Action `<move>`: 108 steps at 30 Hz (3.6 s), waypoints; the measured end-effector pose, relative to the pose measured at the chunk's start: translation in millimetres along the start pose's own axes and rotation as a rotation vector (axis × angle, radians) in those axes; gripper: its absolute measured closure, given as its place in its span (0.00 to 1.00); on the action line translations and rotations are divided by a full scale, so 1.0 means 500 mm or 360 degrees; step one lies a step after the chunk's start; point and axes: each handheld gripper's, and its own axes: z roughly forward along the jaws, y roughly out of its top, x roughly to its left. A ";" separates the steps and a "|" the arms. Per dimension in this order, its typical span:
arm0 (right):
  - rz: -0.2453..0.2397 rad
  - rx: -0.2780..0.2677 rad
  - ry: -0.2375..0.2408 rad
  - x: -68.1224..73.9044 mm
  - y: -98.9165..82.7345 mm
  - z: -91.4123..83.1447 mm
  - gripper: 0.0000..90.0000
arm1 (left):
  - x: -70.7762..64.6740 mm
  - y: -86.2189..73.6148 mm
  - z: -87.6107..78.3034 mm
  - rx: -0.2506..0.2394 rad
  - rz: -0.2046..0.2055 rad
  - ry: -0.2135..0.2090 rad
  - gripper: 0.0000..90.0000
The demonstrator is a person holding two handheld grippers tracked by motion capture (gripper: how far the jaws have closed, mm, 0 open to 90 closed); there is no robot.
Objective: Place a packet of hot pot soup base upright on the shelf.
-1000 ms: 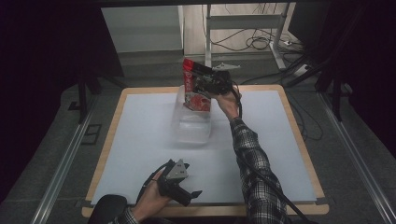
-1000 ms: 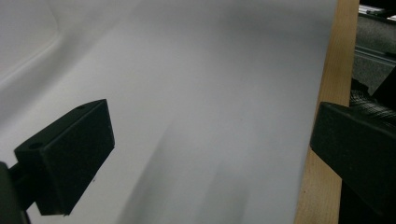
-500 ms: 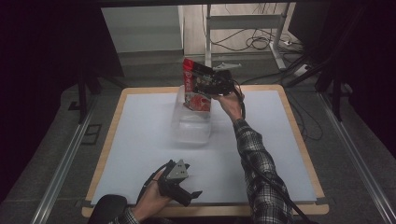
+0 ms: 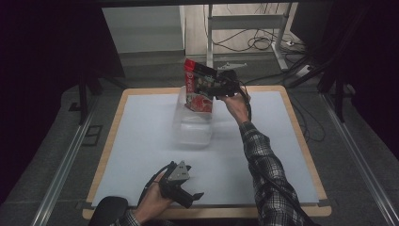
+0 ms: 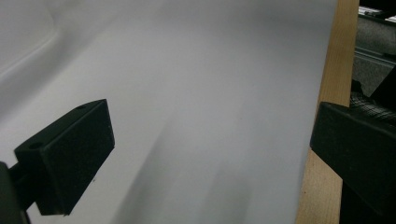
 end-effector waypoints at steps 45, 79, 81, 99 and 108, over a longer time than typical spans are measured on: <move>0.0017 0.0091 0.0025 0.052 -0.061 -0.104 0.01 | 0.009 -0.004 -0.009 -0.0156 -0.0073 0.0008 0.00; -0.0029 0.0102 -0.0048 0.096 -0.148 -0.193 0.02 | 0.009 -0.004 -0.005 -0.0117 -0.0086 0.0008 0.00; -0.0036 0.0095 -0.0049 0.098 -0.156 -0.197 0.03 | 0.009 -0.004 -0.005 -0.0114 -0.0082 0.0006 0.00; -0.0080 0.0149 -0.0061 0.110 -0.190 -0.231 0.03 | 0.018 -0.007 -0.011 -0.0097 -0.0068 0.0045 0.00; -0.0063 0.0156 -0.0078 0.111 -0.211 -0.266 0.02 | 0.021 -0.008 -0.012 -0.0089 -0.0073 0.0059 0.00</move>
